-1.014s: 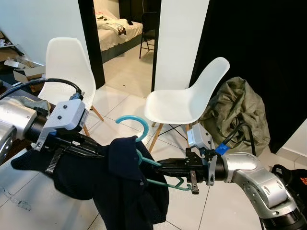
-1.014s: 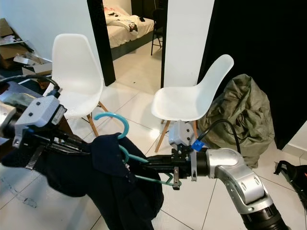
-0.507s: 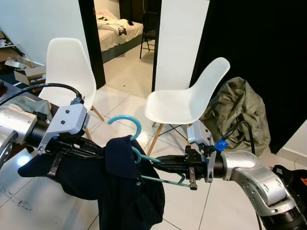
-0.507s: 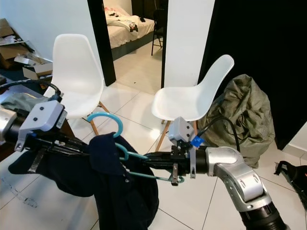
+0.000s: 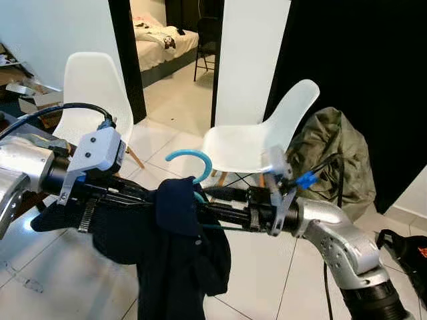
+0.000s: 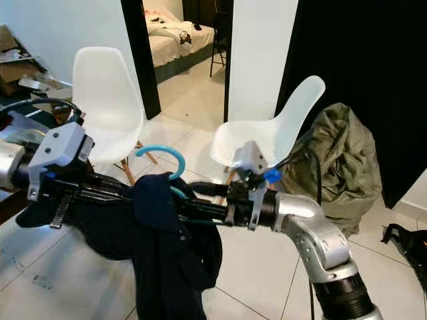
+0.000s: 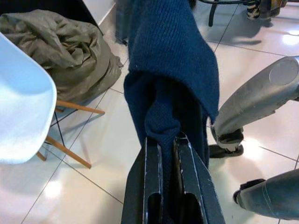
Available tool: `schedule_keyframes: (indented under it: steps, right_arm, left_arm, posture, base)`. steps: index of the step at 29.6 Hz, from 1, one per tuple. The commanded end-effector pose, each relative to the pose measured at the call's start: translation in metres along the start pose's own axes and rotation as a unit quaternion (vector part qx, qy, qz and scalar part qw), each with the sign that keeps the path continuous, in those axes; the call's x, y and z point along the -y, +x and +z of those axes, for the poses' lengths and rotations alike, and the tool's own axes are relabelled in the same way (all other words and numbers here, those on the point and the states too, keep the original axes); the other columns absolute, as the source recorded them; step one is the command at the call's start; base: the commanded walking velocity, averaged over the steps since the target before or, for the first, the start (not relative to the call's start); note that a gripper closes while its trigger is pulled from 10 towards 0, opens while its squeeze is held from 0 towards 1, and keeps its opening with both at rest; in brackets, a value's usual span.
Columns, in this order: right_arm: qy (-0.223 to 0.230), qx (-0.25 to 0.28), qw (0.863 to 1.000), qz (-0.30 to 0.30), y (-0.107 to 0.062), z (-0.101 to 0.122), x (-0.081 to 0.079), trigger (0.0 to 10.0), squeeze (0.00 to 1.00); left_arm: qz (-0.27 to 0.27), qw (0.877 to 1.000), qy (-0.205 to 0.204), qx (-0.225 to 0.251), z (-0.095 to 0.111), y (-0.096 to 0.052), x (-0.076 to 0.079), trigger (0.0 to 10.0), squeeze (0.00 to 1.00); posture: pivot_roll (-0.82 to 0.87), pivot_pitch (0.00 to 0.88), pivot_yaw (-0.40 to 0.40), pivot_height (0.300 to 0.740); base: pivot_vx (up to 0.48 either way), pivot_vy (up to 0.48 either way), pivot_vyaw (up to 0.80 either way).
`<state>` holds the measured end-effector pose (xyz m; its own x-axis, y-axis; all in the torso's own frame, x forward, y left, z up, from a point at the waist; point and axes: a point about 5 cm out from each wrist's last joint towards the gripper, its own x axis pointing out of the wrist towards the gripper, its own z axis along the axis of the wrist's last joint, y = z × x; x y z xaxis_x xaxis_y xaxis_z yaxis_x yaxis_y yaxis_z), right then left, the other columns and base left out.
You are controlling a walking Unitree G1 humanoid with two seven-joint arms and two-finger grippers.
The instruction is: Hang hanger
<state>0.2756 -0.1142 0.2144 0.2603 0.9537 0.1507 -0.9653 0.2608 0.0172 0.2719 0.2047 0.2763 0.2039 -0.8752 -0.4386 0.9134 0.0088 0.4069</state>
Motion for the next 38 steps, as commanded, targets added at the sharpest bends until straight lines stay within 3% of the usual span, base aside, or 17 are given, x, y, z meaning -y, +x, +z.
schedule_keyframes:
  steps: [1, 4, 7, 13, 14, 15, 17, 20, 21, 22, 24, 28, 29, 30, 32, 33, 38]
  right_arm:
    - [0.005, 0.026, 1.000, -0.015, -0.004, 0.006, 0.004, 10.0, 1.00]
    - [0.007, 0.040, 0.998, -0.038, -0.008, 0.008, 0.009, 10.0, 1.00]
    - [0.006, 0.056, 0.989, -0.137, -0.029, 0.007, 0.030, 10.0, 1.00]
    - [0.023, 0.060, 0.979, -0.192, -0.045, 0.002, 0.040, 10.0, 1.00]
    - [0.046, 0.080, 0.963, -0.252, -0.063, -0.002, 0.050, 10.0, 1.00]
    - [0.046, 0.080, 0.963, -0.252, -0.063, -0.002, 0.050, 10.0, 1.00]
    - [0.052, 0.083, 0.952, -0.289, -0.070, -0.005, 0.054, 10.0, 1.00]
    - [0.054, 0.071, 0.949, -0.303, -0.068, -0.012, 0.054, 10.0, 1.00]
    - [0.054, 0.054, 0.956, -0.282, -0.061, -0.017, 0.048, 10.0, 0.04]
    - [0.054, 0.054, 0.956, -0.282, -0.061, -0.017, 0.048, 10.0, 0.04]
    - [0.051, 0.036, 0.975, -0.215, -0.043, -0.023, 0.031, 10.0, 0.00]
    - [0.042, 0.045, 0.981, -0.183, -0.027, -0.019, 0.023, 10.0, 0.00]
    - [0.035, 0.044, 0.982, -0.179, -0.020, -0.018, 0.022, 10.0, 0.00]
    - [0.024, 0.028, 0.981, -0.189, -0.009, -0.020, 0.024, 10.0, 0.00]
    - [0.021, 0.017, 0.980, -0.199, -0.007, -0.022, 0.026, 10.0, 0.00]
    - [0.021, 0.013, 0.975, -0.220, -0.004, -0.023, 0.031, 10.0, 0.00]
    - [0.070, 0.069, 0.957, -0.274, -0.002, -0.018, 0.044, 10.0, 0.00]
  left_arm:
    - [0.010, 1.000, 0.011, -0.003, 0.003, -0.004, -0.003, 0.0, 0.00]
    - [0.023, 1.000, 0.014, -0.009, 0.003, -0.009, -0.006, 0.0, 0.00]
    - [0.072, 0.997, 0.025, -0.029, 0.003, -0.028, -0.017, 0.0, 0.00]
    - [0.114, 0.992, 0.038, -0.045, 0.006, -0.046, -0.026, 0.0, 0.00]
    - [0.188, 0.979, 0.063, -0.052, 0.015, -0.068, -0.042, 0.0, 0.00]
    - [0.188, 0.979, 0.063, -0.052, 0.015, -0.068, -0.042, 0.0, 0.00]
    - [0.225, 0.970, 0.079, -0.035, 0.025, -0.076, -0.051, 0.0, 0.00]
    - [0.239, 0.967, 0.092, 0.013, 0.038, -0.073, -0.056, 0.0, 0.00]
    - [0.246, 0.964, 0.096, 0.042, 0.044, -0.070, -0.058, 0.0, 0.00]
    - [0.246, 0.964, 0.096, 0.042, 0.044, -0.070, -0.058, 0.0, 0.00]
    - [0.258, 0.958, 0.096, 0.084, 0.052, -0.065, -0.063, 0.0, 0.00]
    - [0.256, 0.957, 0.092, 0.100, 0.052, -0.062, -0.066, 0.0, 0.00]
    - [0.253, 0.958, 0.092, 0.101, 0.051, -0.061, -0.067, 2.7, 0.00]
    - [0.250, 0.958, 0.093, 0.102, 0.051, -0.060, -0.068, 8.2, 0.00]
    - [0.250, 0.958, 0.094, 0.103, 0.050, -0.060, -0.069, 8.2, 0.00]
    - [0.245, 0.959, 0.097, 0.107, 0.051, -0.060, -0.070, 10.0, 0.00]
    - [0.235, 0.959, 0.103, 0.122, 0.056, -0.061, -0.071, 10.0, 0.00]
  posture:
    - [0.05, 0.000, -0.017, 0.740]
    - [0.05, 0.000, -0.017, 0.740]
    - [0.05, 0.000, -0.017, 0.740]
    - [0.05, 0.000, -0.017, 0.740]
    - [0.05, 0.000, -0.014, 0.740]
    - [0.05, 0.000, -0.014, 0.740]
    - [0.05, 0.000, -0.014, 0.740]
    - [0.05, 0.000, -0.014, 0.740]
    - [0.04, 0.000, -0.013, 0.740]
    - [0.04, 0.000, -0.013, 0.740]
    - [0.04, 0.000, -0.012, 0.740]
    - [0.04, 0.000, -0.008, 0.740]
    - [0.04, 0.000, -0.007, 0.740]
    - [0.04, 0.000, -0.007, 0.740]
    - [0.03, 0.000, -0.006, 0.740]
    - [0.03, 0.000, -0.006, 0.740]
    - [0.03, 0.000, -0.007, 0.740]
  base:
    - [0.000, 0.000, 0.00]
    - [0.000, 0.000, 0.00]
    - [0.000, 0.000, 0.00]
    - [0.000, 0.000, 0.00]
    - [0.000, 0.000, 0.00]
    - [0.000, 0.000, 0.00]
    - [0.000, 0.000, 0.00]
    - [0.000, 0.000, 0.00]
    - [0.000, 0.000, 0.00]
    - [0.000, 0.000, 0.00]
    - [0.000, 0.000, 0.00]
    - [0.000, 0.000, 0.00]
    - [0.000, 0.000, 0.00]
    - [0.000, 0.000, 0.00]
    - [0.000, 0.000, 0.00]
    - [0.000, 0.000, 0.00]
    - [0.000, 0.000, 0.00]
